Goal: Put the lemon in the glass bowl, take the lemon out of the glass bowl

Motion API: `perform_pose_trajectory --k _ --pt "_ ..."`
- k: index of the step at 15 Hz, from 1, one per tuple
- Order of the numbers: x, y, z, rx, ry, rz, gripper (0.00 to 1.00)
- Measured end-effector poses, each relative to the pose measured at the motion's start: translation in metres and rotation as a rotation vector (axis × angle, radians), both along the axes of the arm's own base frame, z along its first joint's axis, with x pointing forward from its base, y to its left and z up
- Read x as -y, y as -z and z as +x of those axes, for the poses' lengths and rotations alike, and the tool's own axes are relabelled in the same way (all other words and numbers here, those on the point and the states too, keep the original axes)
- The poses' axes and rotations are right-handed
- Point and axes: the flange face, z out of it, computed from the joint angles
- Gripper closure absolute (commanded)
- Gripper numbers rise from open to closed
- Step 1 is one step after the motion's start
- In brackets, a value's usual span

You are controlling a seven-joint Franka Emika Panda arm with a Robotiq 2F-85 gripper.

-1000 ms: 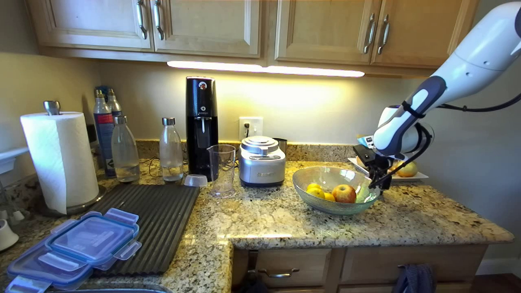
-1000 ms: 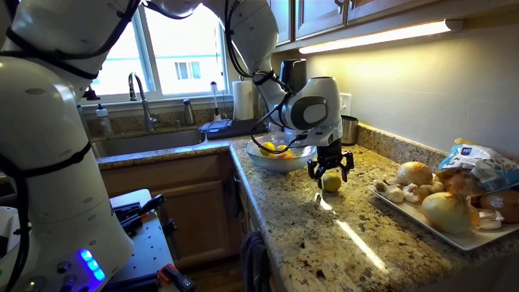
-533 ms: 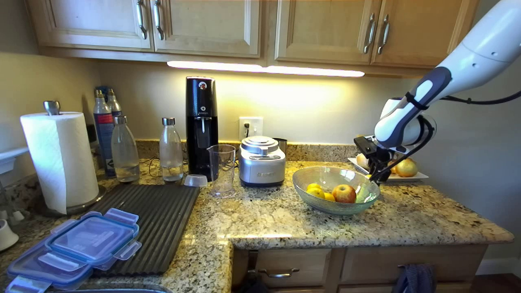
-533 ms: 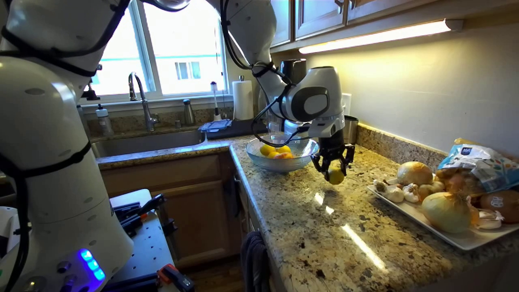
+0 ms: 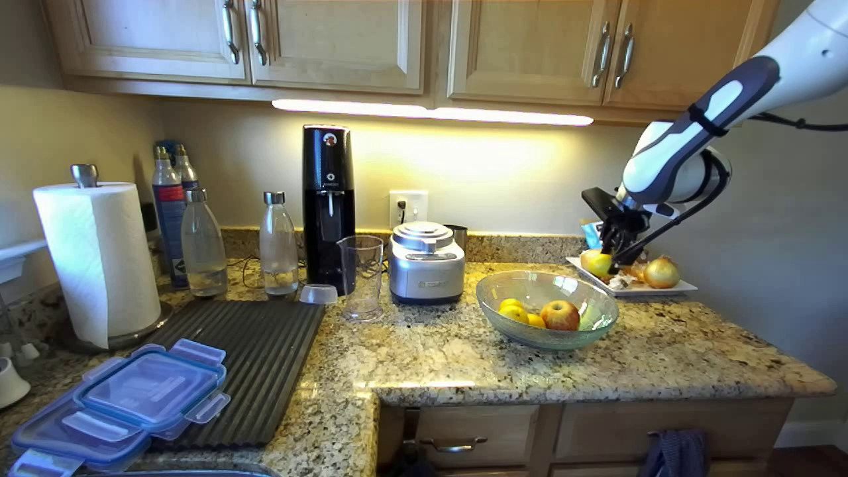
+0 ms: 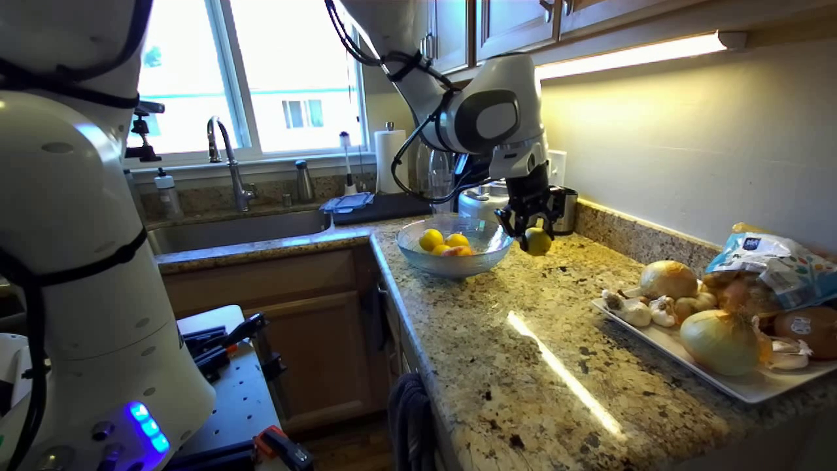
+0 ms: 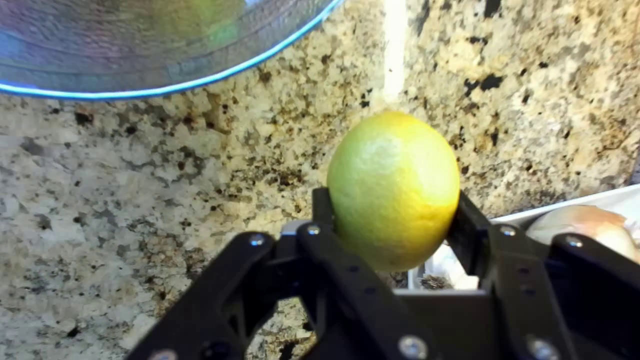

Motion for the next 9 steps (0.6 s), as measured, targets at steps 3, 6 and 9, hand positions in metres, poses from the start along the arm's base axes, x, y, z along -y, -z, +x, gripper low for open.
perform_pose_trajectory --k 3,6,9 --pt "-0.029 -0.027 -0.003 0.035 -0.075 0.008 0.68" --pt "-0.069 -0.043 -0.004 0.06 -0.157 0.018 0.68" --pt "-0.107 -0.045 -0.005 0.062 -0.241 0.029 0.68"
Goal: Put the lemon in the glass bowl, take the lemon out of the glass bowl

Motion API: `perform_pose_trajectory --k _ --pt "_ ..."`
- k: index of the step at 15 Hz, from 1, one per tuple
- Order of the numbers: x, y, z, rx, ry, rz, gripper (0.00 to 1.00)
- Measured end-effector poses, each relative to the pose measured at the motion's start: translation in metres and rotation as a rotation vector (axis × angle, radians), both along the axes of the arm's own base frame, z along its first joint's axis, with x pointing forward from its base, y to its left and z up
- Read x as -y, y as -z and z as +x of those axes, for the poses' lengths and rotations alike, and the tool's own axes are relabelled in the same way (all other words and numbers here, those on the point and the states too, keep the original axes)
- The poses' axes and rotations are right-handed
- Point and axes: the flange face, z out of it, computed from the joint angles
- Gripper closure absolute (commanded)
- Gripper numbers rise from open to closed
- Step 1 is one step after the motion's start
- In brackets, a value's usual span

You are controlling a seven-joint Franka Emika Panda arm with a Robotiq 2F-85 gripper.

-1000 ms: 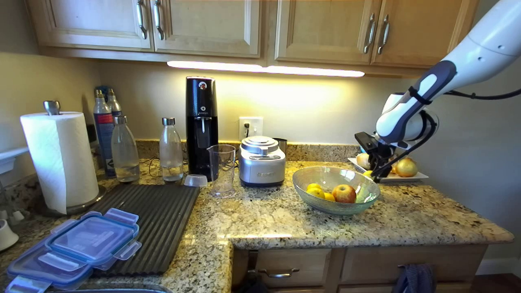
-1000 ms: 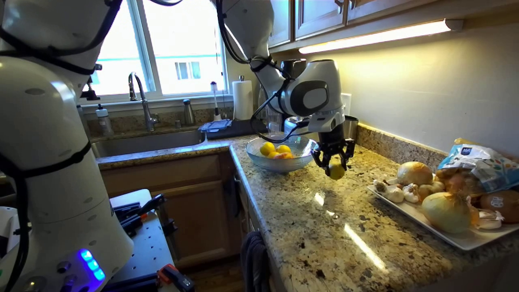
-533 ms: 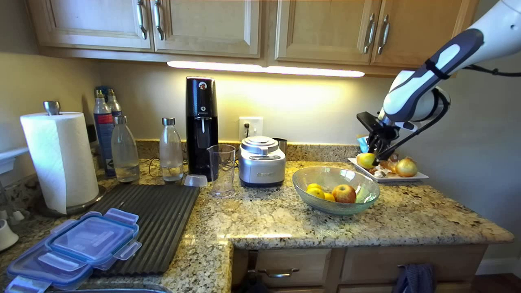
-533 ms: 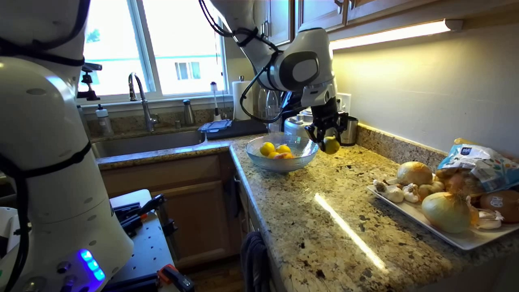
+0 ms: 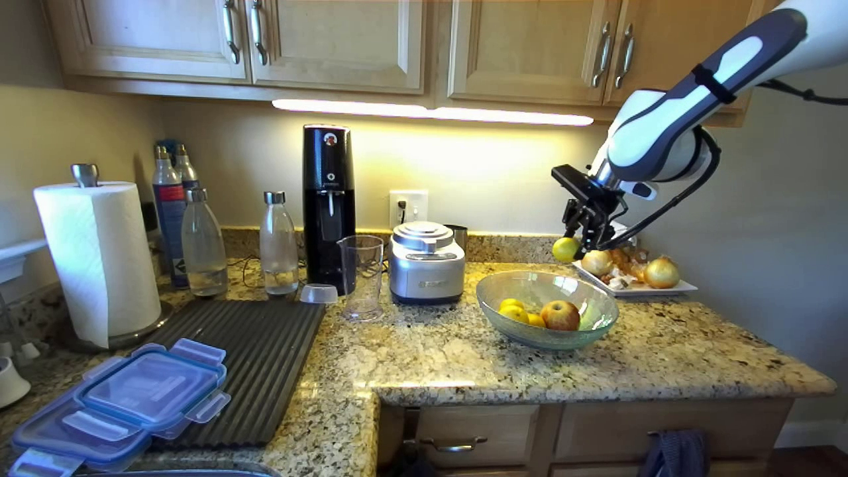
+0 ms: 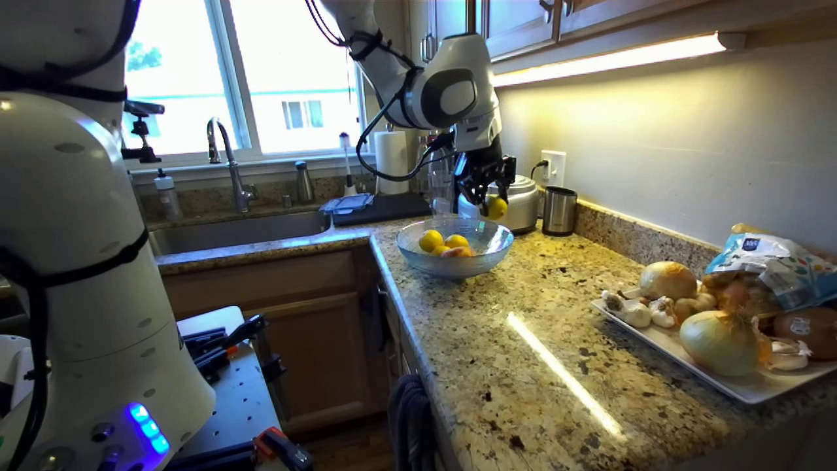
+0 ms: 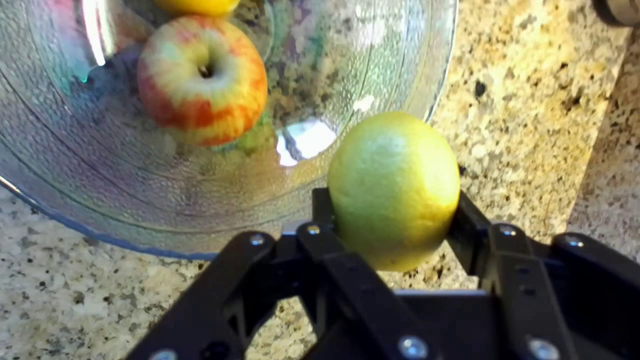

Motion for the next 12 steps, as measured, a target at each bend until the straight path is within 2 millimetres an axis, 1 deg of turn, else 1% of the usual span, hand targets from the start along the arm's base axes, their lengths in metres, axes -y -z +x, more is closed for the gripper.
perform_pose_trajectory --k 3,5,8,12 --pt "-0.033 0.006 -0.003 -0.007 -0.099 -0.004 0.68" --pt "-0.047 0.015 -0.003 -0.015 -0.161 -0.016 0.68" --pt "-0.057 0.034 -0.002 -0.015 -0.232 -0.037 0.68" --pt "-0.059 0.057 0.003 -0.018 -0.288 -0.057 0.68"
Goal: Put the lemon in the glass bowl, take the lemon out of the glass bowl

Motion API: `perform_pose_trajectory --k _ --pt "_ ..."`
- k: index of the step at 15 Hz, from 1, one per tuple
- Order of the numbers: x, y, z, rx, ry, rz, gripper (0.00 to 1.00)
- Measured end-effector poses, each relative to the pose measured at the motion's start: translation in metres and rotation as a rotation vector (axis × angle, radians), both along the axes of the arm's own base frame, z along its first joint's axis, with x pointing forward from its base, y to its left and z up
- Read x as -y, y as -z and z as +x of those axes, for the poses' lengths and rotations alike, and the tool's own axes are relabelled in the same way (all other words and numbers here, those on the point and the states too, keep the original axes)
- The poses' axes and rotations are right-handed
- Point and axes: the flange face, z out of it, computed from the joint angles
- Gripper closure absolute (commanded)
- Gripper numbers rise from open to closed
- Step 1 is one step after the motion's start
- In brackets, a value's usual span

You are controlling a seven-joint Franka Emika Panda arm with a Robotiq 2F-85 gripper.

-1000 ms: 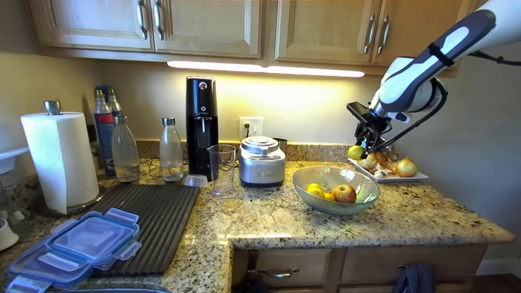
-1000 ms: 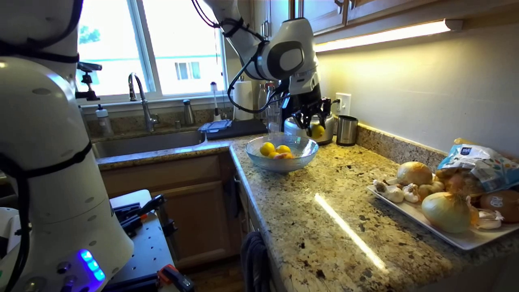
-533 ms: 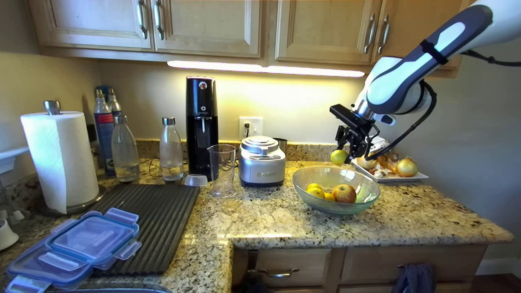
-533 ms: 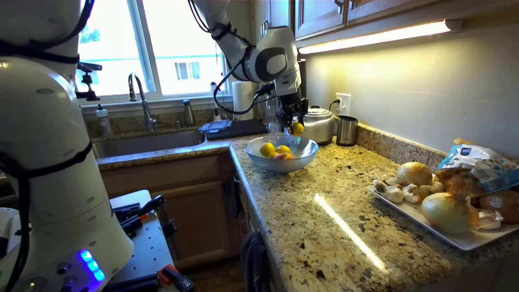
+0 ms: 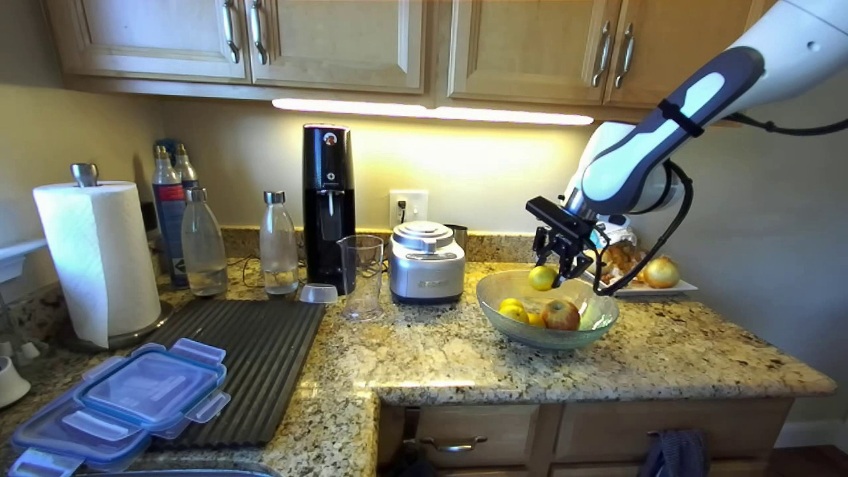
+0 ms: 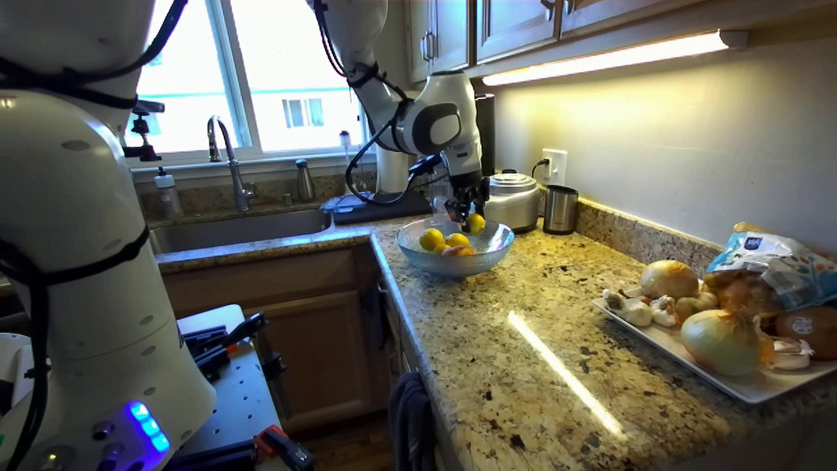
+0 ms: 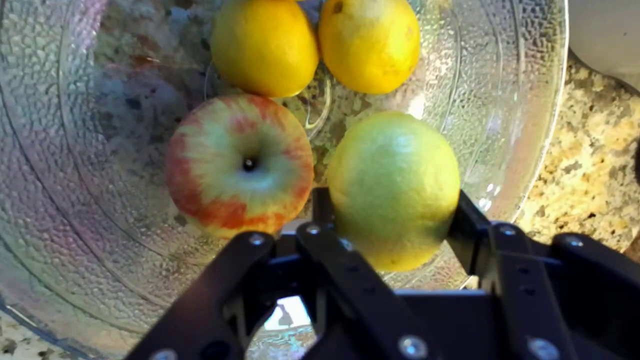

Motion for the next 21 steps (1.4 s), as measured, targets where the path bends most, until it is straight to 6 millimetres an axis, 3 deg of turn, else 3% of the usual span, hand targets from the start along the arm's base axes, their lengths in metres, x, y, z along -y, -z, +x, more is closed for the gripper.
perform_pose_trajectory --k 3,4,5,9,14,21 --pt "-0.001 0.008 0.004 -0.001 -0.026 -0.007 0.68" --pt "-0.001 0.011 0.005 -0.003 -0.031 -0.007 0.49" --pt "-0.001 0.013 0.006 -0.004 -0.036 -0.007 0.22" --pt "-0.001 0.017 0.008 -0.006 -0.051 -0.01 0.05" --pt "-0.001 -0.001 0.014 0.053 -0.07 -0.007 0.0" --pt "0.0 -0.045 0.009 0.03 -0.06 0.014 0.0"
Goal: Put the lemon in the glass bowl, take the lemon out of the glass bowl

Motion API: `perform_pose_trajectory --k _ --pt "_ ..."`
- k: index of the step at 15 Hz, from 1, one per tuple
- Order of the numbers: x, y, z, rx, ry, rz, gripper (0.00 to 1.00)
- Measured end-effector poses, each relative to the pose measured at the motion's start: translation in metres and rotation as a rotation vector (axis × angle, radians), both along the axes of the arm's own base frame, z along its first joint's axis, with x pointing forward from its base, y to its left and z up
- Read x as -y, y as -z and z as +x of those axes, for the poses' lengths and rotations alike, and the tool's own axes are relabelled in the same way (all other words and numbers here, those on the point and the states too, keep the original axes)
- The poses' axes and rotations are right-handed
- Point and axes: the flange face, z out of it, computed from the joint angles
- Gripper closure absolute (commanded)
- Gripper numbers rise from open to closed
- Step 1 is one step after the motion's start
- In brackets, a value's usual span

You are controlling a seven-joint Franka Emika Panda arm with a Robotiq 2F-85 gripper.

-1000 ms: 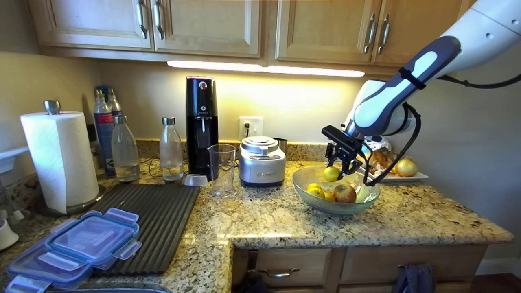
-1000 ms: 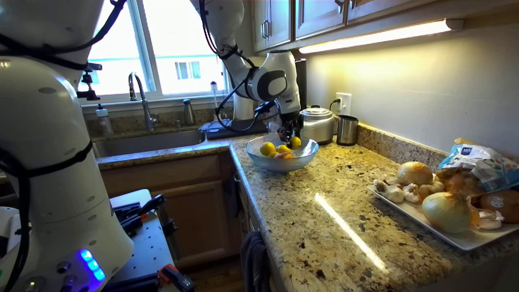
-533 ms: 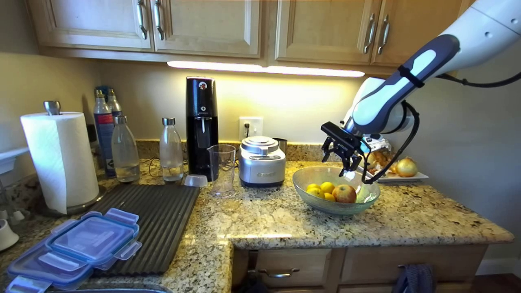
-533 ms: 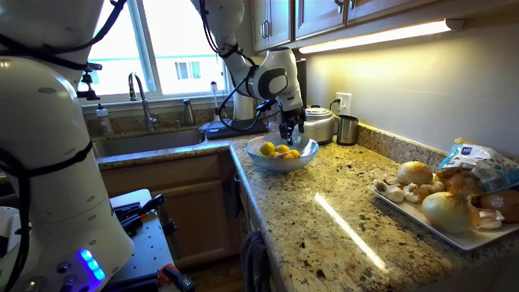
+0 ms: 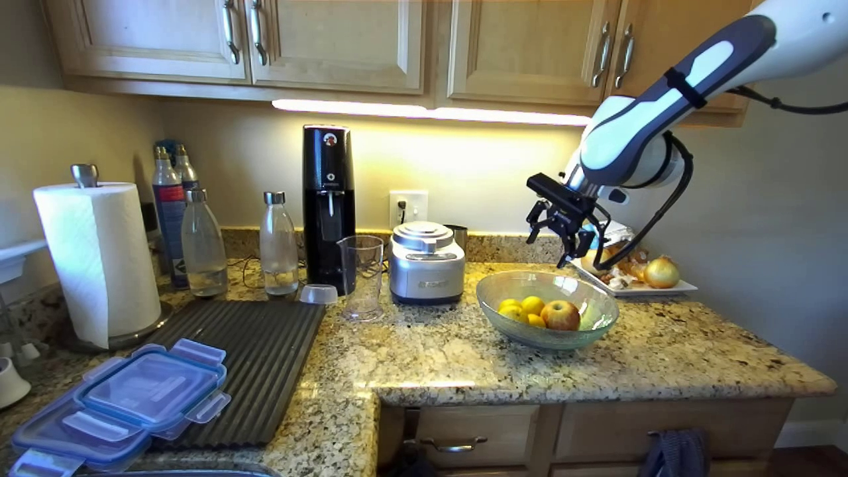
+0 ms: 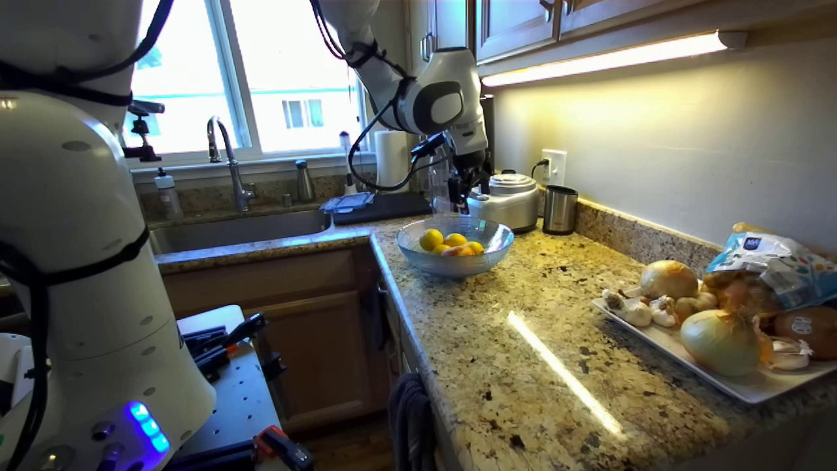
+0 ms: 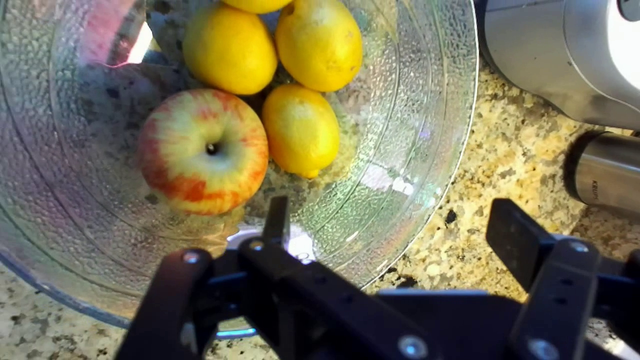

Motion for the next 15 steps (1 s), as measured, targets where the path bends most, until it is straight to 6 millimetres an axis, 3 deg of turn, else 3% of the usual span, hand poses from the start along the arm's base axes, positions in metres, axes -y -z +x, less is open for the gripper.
perform_pose_trajectory --k 3,7,15 --pt "-0.002 -0.009 -0.005 -0.045 0.014 0.009 0.0" --pt "-0.004 -0.005 -0.006 -0.073 0.063 0.024 0.0" --pt "-0.013 0.035 0.0 -0.139 0.161 0.052 0.0"
